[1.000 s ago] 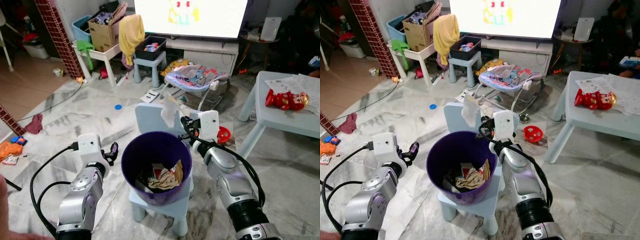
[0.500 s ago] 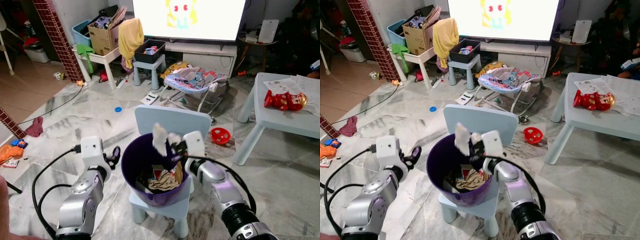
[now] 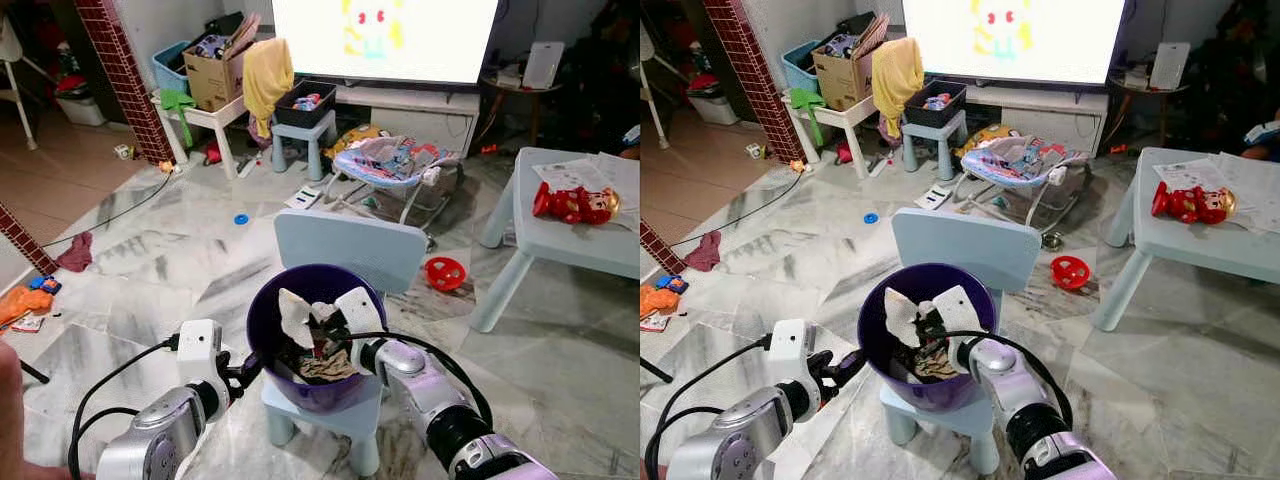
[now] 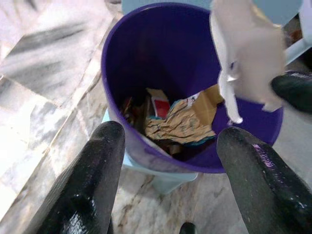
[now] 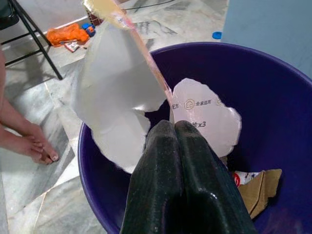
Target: Picking trash to rubbish bin
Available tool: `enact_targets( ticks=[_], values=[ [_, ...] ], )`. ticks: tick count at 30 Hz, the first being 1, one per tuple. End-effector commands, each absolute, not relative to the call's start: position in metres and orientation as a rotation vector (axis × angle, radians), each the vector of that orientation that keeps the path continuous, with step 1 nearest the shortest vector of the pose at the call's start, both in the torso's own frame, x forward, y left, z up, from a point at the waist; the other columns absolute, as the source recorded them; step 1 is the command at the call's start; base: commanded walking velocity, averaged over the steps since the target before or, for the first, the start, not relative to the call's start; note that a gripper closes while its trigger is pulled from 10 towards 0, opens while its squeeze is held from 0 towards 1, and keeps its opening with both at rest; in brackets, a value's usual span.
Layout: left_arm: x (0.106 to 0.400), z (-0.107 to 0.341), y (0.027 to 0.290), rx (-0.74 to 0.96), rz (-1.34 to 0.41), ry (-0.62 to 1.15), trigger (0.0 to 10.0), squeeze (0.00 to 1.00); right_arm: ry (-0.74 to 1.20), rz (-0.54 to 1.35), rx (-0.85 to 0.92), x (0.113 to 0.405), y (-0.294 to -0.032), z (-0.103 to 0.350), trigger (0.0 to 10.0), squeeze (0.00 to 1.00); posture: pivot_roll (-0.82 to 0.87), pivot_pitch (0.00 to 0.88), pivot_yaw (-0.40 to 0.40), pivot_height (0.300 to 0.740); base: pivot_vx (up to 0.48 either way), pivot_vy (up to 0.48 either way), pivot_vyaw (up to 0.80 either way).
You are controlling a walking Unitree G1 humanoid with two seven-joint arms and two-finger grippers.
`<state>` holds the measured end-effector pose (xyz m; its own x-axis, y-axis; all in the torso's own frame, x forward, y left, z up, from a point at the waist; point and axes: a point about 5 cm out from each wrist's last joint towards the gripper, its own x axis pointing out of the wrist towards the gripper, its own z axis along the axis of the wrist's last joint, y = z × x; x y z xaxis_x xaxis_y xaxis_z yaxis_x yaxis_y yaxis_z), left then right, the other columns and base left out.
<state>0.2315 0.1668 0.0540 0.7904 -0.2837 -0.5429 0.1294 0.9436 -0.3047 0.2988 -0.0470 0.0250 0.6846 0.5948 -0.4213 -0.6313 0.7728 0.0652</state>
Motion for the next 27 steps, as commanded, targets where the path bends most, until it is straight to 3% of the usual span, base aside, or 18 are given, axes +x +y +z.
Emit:
enact_targets(
  ticks=[1,11,17,22,27],
  values=[
    [0.235,0.06,0.168,-0.241,-0.233,0.61,10.0,0.0,0.424,0.708,-0.101,0.302,-0.042,0.029,10.0,1.0,0.13,0.0,0.027,0.74,0.0,0.0,0.0],
    [0.235,0.06,0.168,-0.235,-0.239,0.616,10.0,0.0,0.385,0.688,-0.067,0.305,-0.046,0.033,10.0,1.0,0.13,0.0,0.027,0.74,0.0,0.0,0.0],
    [0.245,0.073,0.166,-0.156,-0.221,0.523,10.0,0.0,0.217,0.573,-0.023,0.324,-0.056,0.061,10.0,1.0,0.13,0.0,0.023,0.74,0.0,0.0,0.0],
    [0.269,0.105,0.164,-0.098,-0.146,0.311,10.0,0.0,-0.044,0.406,-0.021,0.343,-0.088,0.111,10.0,1.0,0.1,0.0,0.022,0.74,0.0,0.0,0.0],
    [0.286,0.131,0.16,-0.066,-0.098,0.153,10.0,0.0,-0.188,0.246,-0.008,0.343,-0.126,0.144,10.0,1.0,0.07,0.0,0.018,0.74,0.0,0.0,0.0]
  ],
)
